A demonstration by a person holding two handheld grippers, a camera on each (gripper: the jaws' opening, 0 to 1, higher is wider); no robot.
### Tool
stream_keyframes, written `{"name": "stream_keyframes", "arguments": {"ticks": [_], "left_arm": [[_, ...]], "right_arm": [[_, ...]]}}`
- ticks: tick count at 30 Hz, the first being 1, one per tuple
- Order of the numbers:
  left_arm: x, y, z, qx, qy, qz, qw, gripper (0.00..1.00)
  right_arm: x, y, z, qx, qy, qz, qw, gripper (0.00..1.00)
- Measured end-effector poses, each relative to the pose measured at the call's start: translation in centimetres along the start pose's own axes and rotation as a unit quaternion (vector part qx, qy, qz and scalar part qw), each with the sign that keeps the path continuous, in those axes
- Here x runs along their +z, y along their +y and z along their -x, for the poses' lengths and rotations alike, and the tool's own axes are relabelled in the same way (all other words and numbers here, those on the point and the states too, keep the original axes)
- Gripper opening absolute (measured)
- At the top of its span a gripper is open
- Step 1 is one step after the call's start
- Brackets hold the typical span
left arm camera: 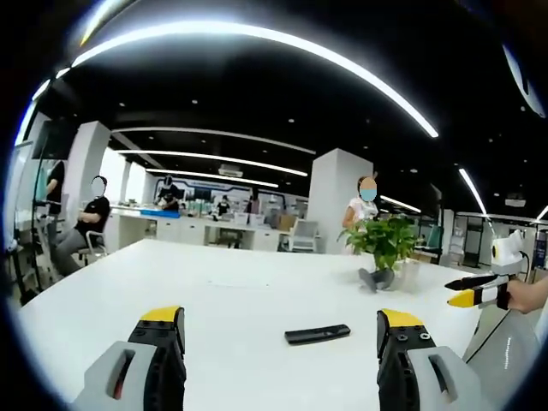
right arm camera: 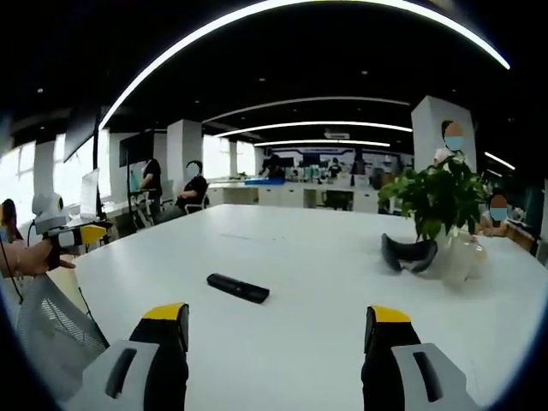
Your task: Press the specified remote control buttons in sequence, fully releasing each button before pressing the next.
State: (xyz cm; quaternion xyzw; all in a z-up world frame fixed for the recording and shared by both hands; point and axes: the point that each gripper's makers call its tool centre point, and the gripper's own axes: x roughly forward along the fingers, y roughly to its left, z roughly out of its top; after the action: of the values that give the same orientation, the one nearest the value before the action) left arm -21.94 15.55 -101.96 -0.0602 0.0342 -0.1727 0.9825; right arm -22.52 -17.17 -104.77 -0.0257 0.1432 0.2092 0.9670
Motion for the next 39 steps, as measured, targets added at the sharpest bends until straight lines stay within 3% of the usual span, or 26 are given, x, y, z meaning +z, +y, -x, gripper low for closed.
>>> {"name": "stream_keyframes", "arguments": {"ticks": [39], "left_arm": [[0.09,-0.55,0.01,-0.001,0.009,-0.004,1.0,0.96]], "right_arm": [[0.07,-0.06,0.0,-0.001,-0.002,-0.004,1.0,0.81]]}}
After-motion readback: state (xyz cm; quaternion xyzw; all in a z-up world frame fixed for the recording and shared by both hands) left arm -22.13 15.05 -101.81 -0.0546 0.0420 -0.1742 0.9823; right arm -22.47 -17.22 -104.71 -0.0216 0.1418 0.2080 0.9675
